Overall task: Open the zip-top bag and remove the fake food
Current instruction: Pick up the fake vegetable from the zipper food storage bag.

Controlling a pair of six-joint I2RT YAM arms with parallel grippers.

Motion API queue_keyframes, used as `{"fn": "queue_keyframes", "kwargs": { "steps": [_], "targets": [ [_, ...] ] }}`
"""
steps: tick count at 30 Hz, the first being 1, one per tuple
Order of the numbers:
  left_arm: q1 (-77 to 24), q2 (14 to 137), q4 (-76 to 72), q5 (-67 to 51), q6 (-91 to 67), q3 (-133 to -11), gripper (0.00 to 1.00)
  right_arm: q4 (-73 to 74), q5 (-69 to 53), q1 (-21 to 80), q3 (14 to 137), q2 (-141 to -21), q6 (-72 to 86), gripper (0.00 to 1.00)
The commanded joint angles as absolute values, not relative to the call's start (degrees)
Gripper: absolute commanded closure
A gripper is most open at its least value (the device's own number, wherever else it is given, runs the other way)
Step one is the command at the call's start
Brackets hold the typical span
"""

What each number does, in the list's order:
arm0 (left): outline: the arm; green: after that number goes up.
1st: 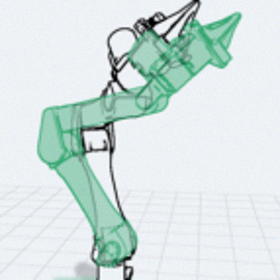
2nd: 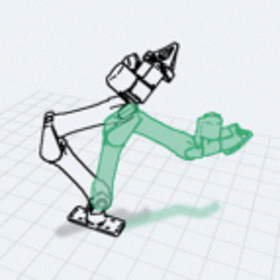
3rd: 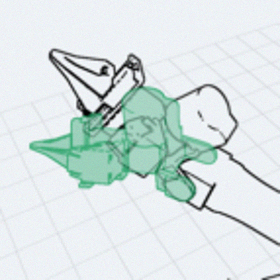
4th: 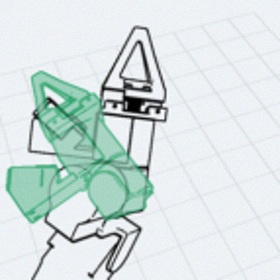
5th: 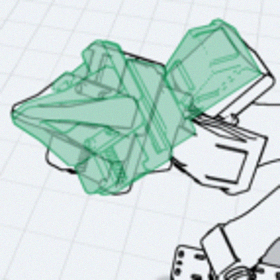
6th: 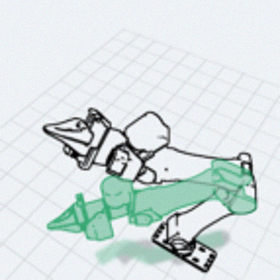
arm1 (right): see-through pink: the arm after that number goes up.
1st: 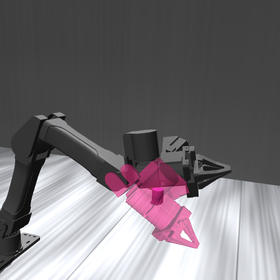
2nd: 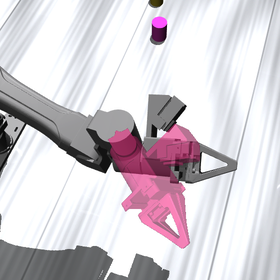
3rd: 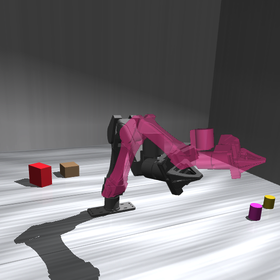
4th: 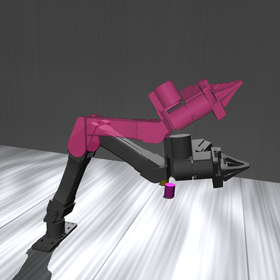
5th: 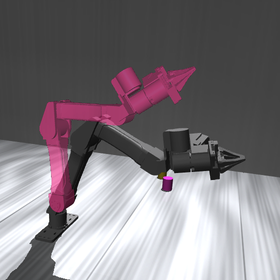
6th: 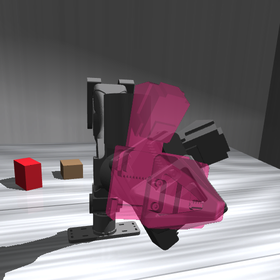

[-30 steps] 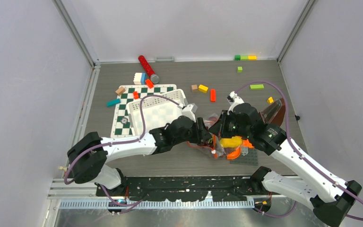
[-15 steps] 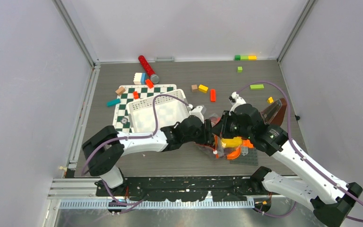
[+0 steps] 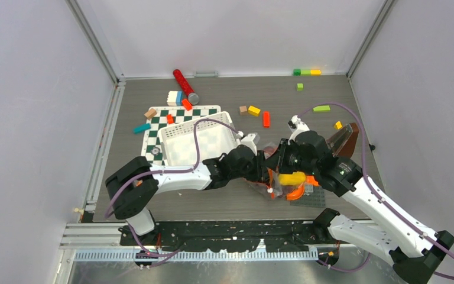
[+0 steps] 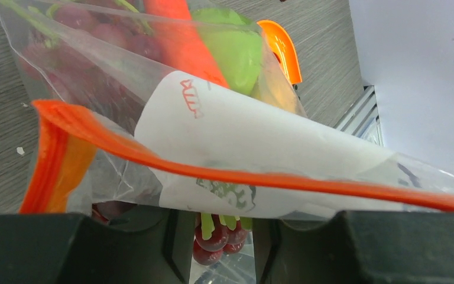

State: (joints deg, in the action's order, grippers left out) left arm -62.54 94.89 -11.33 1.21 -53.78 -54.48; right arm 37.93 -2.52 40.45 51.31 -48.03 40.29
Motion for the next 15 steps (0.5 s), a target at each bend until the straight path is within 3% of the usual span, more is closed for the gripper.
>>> {"fn": "queue_keyframes", "kwargs": {
  "steps": [1, 15],
  "targets": [
    [-62.9, 90.5, -12.9, -2.2, -52.2, -55.0, 0.89, 35.0, -0.4, 40.8, 51.5, -46.6, 41.0, 1.0],
    [-62.9, 79.6, -2.9, -7.7, -42.9, -55.8, 0.92, 35.3, 2.8, 40.8, 51.6, -47.9, 41.5, 1.0]
  ]
}}
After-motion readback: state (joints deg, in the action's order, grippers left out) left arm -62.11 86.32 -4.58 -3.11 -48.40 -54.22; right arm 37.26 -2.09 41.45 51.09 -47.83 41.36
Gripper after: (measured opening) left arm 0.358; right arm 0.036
